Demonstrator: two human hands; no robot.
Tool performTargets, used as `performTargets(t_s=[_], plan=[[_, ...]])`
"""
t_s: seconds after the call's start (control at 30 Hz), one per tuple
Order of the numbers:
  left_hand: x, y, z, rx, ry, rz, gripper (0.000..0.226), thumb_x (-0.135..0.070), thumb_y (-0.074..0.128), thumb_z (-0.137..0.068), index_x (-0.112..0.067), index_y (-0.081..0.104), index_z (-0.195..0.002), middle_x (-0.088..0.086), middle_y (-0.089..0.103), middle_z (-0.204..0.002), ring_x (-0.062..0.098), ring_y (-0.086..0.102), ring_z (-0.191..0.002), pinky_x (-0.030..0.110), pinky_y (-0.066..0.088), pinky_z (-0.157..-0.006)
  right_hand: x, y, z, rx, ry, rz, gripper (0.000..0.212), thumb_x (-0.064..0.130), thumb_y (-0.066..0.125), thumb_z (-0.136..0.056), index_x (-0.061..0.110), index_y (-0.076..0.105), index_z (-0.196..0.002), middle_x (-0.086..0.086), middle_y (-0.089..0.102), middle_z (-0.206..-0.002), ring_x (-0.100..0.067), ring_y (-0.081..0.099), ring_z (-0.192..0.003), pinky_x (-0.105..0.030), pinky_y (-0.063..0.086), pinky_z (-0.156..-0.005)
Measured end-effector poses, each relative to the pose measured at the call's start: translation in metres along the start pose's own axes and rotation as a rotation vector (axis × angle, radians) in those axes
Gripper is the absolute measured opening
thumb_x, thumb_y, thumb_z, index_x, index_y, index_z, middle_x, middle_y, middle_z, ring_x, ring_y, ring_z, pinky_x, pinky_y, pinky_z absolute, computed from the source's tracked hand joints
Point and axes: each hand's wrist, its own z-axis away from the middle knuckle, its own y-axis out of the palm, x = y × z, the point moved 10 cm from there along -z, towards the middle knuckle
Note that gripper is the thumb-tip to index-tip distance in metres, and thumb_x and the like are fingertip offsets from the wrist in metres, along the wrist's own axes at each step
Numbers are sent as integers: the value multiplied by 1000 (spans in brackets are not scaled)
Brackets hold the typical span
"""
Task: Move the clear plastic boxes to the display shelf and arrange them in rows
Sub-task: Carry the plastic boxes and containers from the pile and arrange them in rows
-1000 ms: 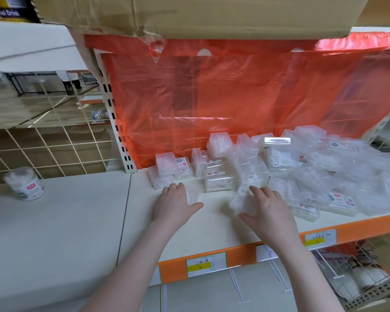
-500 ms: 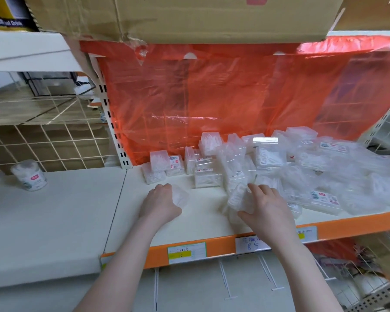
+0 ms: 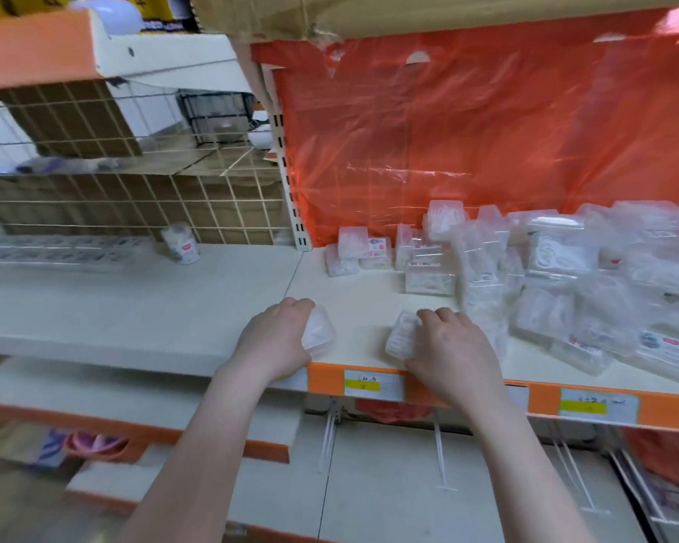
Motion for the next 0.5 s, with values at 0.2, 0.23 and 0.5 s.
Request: performTargets(t_s=[0.2, 0.23, 0.5], plan=[[48, -6, 28, 6, -20, 12, 62, -20, 65, -80, -18, 38, -136, 4, 44, -133, 24, 43, -124, 37, 40, -99, 55, 6, -3, 51, -93, 76, 29, 26, 52, -83, 16, 49, -111, -4, 55, -112, -25, 50, -107, -31, 38, -82], [60, -7, 33, 6, -29, 23, 63, -22, 66, -79, -18, 39, -135, 4, 45, -132, 24, 44, -123, 36, 40, -98, 68, 6, -4, 53, -112, 81, 29, 25, 52, -83, 16, 49, -111, -3, 55, -112, -24, 50, -107, -31, 38, -82], [190, -14, 92, 7, -132, 31, 61, -19, 63, -77, -21, 41, -134, -1, 47, -130, 20, 46, -120, 38, 44, -94, 203, 26, -3, 85, -240, 100, 34, 27, 53, -83, 16, 48, -114, -3, 53, -115, -23, 49, -109, -30, 39, -86]])
